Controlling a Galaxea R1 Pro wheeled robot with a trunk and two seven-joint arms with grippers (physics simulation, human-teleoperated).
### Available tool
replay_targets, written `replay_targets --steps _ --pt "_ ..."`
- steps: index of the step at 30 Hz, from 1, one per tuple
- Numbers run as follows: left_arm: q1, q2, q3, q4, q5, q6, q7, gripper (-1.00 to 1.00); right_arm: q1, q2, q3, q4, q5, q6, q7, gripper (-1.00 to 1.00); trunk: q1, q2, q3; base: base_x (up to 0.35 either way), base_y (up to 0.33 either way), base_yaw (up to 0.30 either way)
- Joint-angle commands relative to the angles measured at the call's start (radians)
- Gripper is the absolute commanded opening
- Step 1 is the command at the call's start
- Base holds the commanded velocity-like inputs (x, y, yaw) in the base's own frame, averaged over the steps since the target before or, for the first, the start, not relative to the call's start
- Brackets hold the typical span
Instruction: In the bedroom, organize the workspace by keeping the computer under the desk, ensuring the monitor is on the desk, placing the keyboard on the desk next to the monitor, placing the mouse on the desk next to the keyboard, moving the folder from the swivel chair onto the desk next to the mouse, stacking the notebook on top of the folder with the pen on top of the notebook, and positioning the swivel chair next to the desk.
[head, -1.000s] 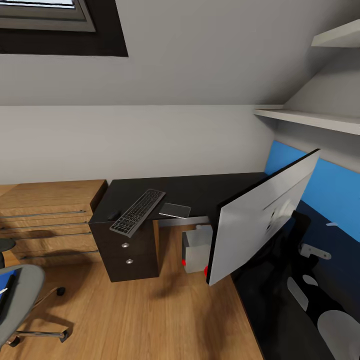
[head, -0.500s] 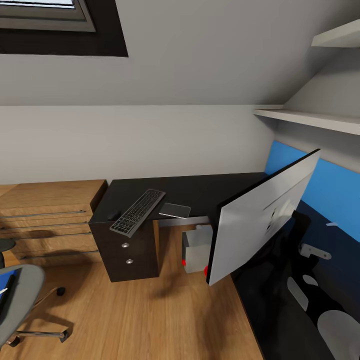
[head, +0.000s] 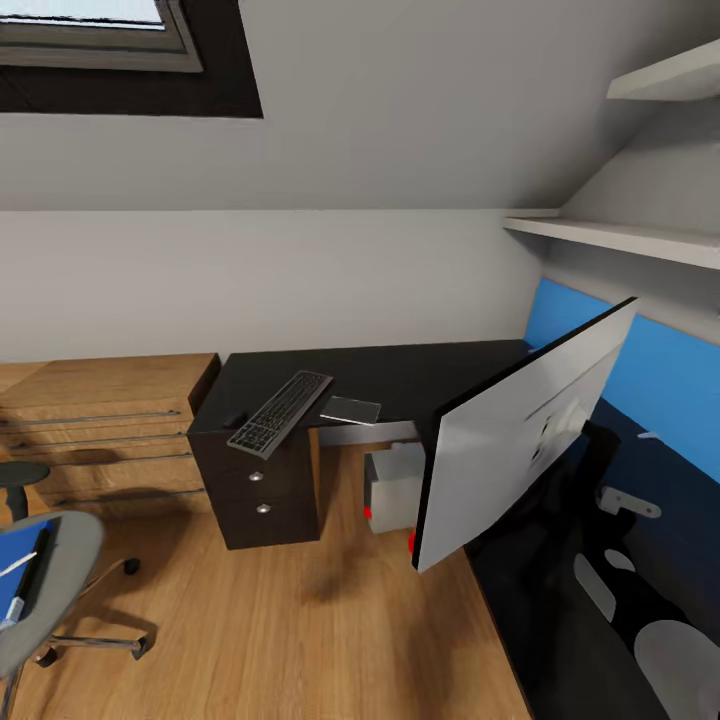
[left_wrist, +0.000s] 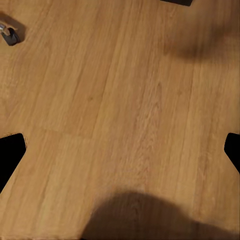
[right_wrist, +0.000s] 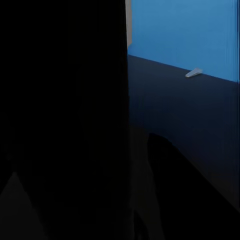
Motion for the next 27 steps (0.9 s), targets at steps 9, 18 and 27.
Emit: replay_targets --steps 9,18,27 --pt "0.0 0.0 -0.004 0.0 0.009 -0.003 0.001 1.0 0.0 0.0 0.004 0.001 -0.011 -0.004 -0.002 -1.0 0.0 -0.001 -0.001 -0.25 0.0 0.0" --pt "0.0 0.0 -0.004 0.0 0.009 -0.003 0.001 1.0 0.0 0.0 0.004 0.001 -0.011 -0.004 -0.002 -1.0 0.0 -0.001 -0.001 -0.213 -0.065 0.0" --pt "0.0 0.002 -0.004 0.0 0.009 -0.003 0.001 1.0 0.0 0.0 0.004 0.001 -0.011 -0.004 -0.001 -1.0 0.0 -0.001 -0.001 -0.136 -0.264 0.0"
